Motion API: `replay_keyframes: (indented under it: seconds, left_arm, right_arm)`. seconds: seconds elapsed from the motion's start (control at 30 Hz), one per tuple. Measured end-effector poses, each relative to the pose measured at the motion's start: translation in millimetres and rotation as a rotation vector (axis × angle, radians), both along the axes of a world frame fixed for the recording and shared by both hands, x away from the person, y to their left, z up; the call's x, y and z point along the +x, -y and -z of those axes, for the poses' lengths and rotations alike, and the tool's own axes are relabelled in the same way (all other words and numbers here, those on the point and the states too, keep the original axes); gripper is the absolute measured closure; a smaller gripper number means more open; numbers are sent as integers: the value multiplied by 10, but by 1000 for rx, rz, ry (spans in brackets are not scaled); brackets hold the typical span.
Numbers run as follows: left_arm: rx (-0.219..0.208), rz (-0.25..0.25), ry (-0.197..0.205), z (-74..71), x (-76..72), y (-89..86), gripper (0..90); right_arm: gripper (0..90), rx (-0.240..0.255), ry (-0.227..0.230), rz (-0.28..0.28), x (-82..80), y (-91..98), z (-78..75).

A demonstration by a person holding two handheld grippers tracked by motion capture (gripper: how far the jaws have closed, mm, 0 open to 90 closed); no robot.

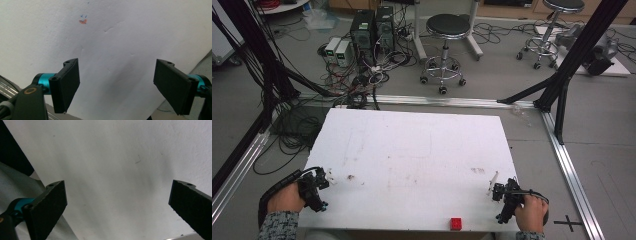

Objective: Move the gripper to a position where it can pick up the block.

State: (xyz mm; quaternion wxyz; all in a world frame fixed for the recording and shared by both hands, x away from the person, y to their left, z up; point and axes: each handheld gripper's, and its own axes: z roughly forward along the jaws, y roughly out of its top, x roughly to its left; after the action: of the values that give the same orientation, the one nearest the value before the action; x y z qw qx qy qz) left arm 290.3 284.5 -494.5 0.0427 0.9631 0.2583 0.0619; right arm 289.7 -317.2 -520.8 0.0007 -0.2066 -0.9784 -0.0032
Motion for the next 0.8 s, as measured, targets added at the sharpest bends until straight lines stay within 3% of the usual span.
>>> replay_keyframes:
  seconds: [0.8]
  left_arm:
    - [-10, -7, 36, -76, -19, -27, 214]
  right_arm:
    - [9, 25, 9, 11, -20, 54, -80]
